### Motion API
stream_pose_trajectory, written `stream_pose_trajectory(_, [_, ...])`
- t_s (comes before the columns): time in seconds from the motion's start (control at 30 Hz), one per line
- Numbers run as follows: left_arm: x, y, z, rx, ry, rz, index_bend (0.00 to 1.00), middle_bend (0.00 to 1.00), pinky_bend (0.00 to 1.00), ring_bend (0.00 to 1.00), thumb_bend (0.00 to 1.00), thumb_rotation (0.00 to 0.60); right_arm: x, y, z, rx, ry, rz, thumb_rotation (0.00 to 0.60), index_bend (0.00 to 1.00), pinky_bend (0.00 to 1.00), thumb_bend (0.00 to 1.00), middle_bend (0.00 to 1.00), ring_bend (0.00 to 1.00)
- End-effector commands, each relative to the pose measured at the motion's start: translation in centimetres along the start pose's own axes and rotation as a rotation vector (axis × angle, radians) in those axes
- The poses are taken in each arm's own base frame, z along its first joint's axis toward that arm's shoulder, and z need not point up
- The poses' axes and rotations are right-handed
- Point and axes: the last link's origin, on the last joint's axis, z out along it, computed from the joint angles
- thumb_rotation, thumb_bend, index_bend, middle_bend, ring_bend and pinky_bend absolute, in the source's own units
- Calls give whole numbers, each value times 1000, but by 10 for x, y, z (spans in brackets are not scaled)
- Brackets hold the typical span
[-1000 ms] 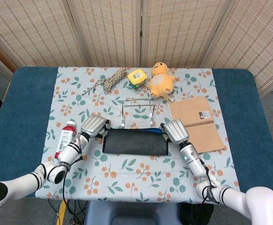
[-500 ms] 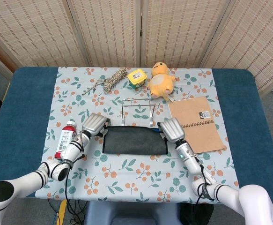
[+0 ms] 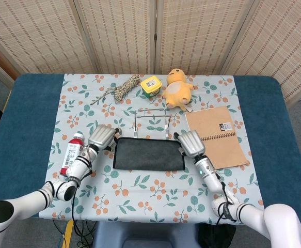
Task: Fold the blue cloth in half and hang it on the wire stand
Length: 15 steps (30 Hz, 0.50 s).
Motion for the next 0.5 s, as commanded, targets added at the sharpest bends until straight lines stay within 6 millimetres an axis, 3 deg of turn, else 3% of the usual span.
stream_pose_trajectory(0.03, [1, -1, -5, 23, 21, -6, 236, 627, 999, 619, 316, 600, 1, 1, -2, 3, 7, 2, 600, 318, 976, 195, 960, 911])
stream_pose_trajectory(0.17, [3, -2, -12, 44, 53, -28, 176, 445, 934, 444, 293, 600, 9, 3, -6, 10, 36, 15, 600, 317, 976, 175, 954, 908])
stream_pose_trajectory(0.33, [12, -3, -29, 60, 103, -51, 153, 277, 700, 277, 289, 600, 25, 9, -13, 34, 87, 5, 600, 317, 976, 175, 942, 899])
stream_pose_trajectory(0.5, [20, -7, -43, 72, 127, -79, 154, 225, 488, 194, 290, 600, 41, 13, -20, 65, 129, -12, 600, 317, 975, 174, 907, 864])
